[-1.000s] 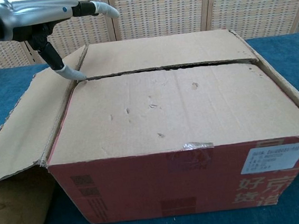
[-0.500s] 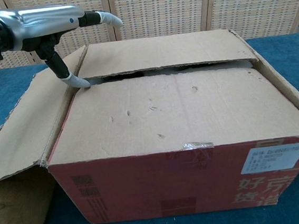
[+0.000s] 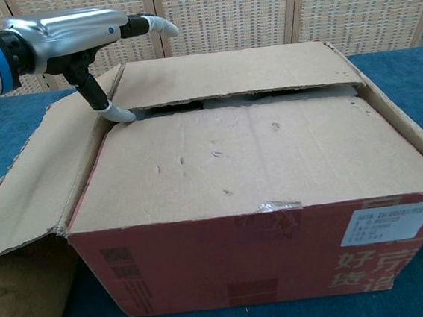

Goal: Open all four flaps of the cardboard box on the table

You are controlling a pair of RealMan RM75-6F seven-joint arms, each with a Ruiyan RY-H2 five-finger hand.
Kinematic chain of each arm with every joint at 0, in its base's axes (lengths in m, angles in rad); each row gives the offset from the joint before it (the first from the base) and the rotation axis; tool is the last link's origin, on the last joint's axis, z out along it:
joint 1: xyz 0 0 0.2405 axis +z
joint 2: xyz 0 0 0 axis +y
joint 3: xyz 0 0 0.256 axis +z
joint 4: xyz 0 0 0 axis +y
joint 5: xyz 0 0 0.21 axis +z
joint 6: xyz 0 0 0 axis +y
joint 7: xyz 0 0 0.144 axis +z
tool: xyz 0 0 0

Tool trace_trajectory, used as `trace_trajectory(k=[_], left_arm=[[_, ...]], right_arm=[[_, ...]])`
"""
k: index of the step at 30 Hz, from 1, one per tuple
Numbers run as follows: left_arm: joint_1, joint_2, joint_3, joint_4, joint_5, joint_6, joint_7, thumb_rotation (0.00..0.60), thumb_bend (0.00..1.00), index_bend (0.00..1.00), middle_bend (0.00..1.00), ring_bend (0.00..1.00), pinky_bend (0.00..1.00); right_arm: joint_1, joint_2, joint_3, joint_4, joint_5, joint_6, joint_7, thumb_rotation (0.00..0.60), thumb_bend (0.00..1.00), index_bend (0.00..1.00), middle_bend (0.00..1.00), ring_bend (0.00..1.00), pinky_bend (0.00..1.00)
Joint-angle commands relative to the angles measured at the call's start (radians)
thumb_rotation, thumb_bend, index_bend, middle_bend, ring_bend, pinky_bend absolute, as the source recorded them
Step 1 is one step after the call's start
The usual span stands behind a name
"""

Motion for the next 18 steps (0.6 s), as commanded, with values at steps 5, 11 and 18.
trace_trajectory(k=[5,11,18], left_arm=[[0.017,-0.007,-0.012,0.012,0.048,0.044,-0.024,0.592,0.21,0.0,0.0,0.0,0.0],[0.03,0.004,-0.031,0.012,0.086,0.074,-0.055,0.591,0.21,0.0,0.0,0.0,0.0],[0.044,0.045,-0.075,0.015,0.139,0.131,-0.079,0.564,0.21,0.0,0.0,0.0,0.0]], right_arm=[[-0.002,-0.001,0.001,0.002,0.0,0.001,0.005,0.6,0.13,0.13,0.07,0.0,0.04],[-0.001,-0.002,0.002,0.004,-0.002,0.001,0.005,0.6,0.13,0.13,0.07,0.0,0.04],[-0.002,-0.002,0.003,0.006,-0.002,0.0,0.009,0.6,0.13,0.13,0.07,0.0,0.04]])
